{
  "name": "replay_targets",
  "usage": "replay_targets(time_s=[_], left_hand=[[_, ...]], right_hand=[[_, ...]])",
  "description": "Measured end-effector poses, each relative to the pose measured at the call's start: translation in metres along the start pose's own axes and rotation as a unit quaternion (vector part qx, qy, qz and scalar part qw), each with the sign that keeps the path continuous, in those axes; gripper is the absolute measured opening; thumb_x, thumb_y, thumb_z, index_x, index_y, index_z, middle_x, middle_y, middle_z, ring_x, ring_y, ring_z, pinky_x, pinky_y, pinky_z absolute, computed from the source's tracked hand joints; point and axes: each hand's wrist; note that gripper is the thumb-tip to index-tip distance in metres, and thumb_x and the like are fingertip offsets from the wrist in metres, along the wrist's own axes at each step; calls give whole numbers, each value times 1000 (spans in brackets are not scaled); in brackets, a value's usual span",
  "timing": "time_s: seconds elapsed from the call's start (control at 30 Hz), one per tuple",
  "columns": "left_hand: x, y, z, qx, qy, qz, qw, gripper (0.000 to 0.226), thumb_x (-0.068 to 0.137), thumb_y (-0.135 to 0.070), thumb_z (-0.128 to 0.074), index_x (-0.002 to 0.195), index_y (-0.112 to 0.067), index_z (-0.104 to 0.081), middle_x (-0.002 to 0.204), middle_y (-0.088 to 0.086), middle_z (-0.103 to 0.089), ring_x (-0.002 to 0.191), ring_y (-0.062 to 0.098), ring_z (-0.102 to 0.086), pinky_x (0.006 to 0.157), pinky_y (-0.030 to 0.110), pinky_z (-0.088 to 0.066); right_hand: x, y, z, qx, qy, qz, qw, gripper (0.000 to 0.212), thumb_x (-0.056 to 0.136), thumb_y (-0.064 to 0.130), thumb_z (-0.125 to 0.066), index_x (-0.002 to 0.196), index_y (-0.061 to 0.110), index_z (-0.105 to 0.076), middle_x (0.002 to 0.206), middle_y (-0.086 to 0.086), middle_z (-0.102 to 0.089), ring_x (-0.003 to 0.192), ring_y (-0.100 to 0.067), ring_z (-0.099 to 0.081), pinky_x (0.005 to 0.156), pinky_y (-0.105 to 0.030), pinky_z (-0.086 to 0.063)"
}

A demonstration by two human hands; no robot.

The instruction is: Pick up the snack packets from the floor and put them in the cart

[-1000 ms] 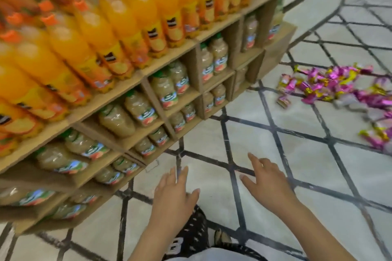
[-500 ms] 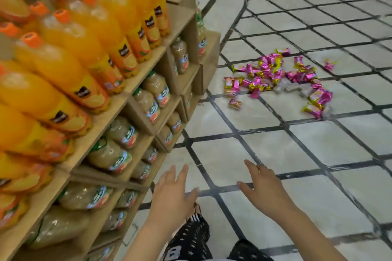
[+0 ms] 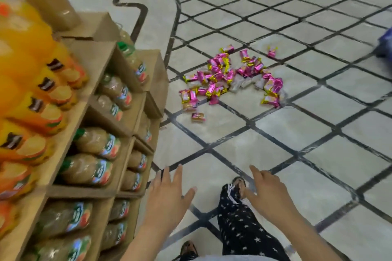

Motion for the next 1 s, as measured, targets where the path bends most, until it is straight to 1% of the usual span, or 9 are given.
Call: replay_targets(time_s=[0.13, 0.27, 0.37, 0.47, 0.6, 0.73, 0.87, 1.0], left_hand=[[65, -69, 35, 44, -5, -5, 999, 75, 98, -64, -28, 158, -25, -3, 164, 14, -9, 150, 34, -10, 121, 45, -13], [126, -146, 73, 62, -13, -54, 997, 75, 98, -64, -28, 158, -25, -3, 164, 14, -7, 150, 34, -11, 122, 43, -16], [168, -189, 91, 42, -24, -85, 995, 74, 99, -62, -31, 157, -26, -5, 164, 12, -6, 151, 32, -7, 121, 43, -16], [203, -217, 102, 43, -13, -91, 995, 74, 99, -62, -31, 158, -26, -4, 165, 12, -6, 151, 31, -4, 121, 42, -15], [258, -237, 113, 69, 20, -97, 993, 73, 98, -62, -32, 157, -27, -8, 164, 11, -11, 151, 32, -10, 121, 41, -20], [336, -258, 134, 85, 48, -107, 989, 75, 98, -63, -33, 157, -27, -5, 164, 13, -8, 150, 33, -10, 120, 42, -17], [425, -292, 174, 87, 57, -145, 984, 76, 98, -63, -32, 158, -26, -4, 164, 14, -7, 151, 33, -7, 120, 45, -14], [493, -336, 222, 105, 53, -203, 972, 76, 98, -63, -31, 158, -25, -3, 164, 15, -10, 151, 32, -9, 120, 43, -13]], right_hand=[[60, -39, 51, -26, -8, -34, 999, 69, 99, 53, -34, 155, 22, -7, 146, -8, -37, 131, -27, -38, 103, -35, -37], [106, -81, 107, -21, -22, -55, 998, 70, 99, 54, -33, 155, 22, -7, 147, -9, -36, 132, -28, -37, 102, -34, -37], [139, -113, 139, -15, -20, -74, 997, 69, 99, 55, -32, 155, 21, -8, 149, -10, -35, 135, -29, -35, 105, -37, -36], [173, -139, 162, 10, -24, -105, 994, 70, 99, 55, -32, 156, 22, -9, 149, -9, -35, 135, -28, -34, 106, -37, -36], [222, -161, 177, 44, -3, -138, 989, 70, 99, 56, -33, 155, 23, -9, 147, -8, -36, 135, -27, -34, 105, -36, -35], [284, -177, 199, 56, 11, -172, 983, 68, 98, 55, -34, 154, 24, -12, 145, -7, -38, 133, -27, -36, 106, -37, -35], [345, -193, 237, 77, 24, -218, 973, 66, 99, 53, -36, 153, 23, -14, 142, -8, -41, 130, -28, -38, 102, -35, -36], [401, -210, 277, 98, 35, -252, 962, 68, 99, 51, -38, 154, 21, -13, 138, -10, -43, 127, -30, -42, 99, -37, -40]])
Point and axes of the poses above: each hand's wrist, its own x-axis towards the middle knuckle, its own z-axis out of the back of the hand, y = z × x
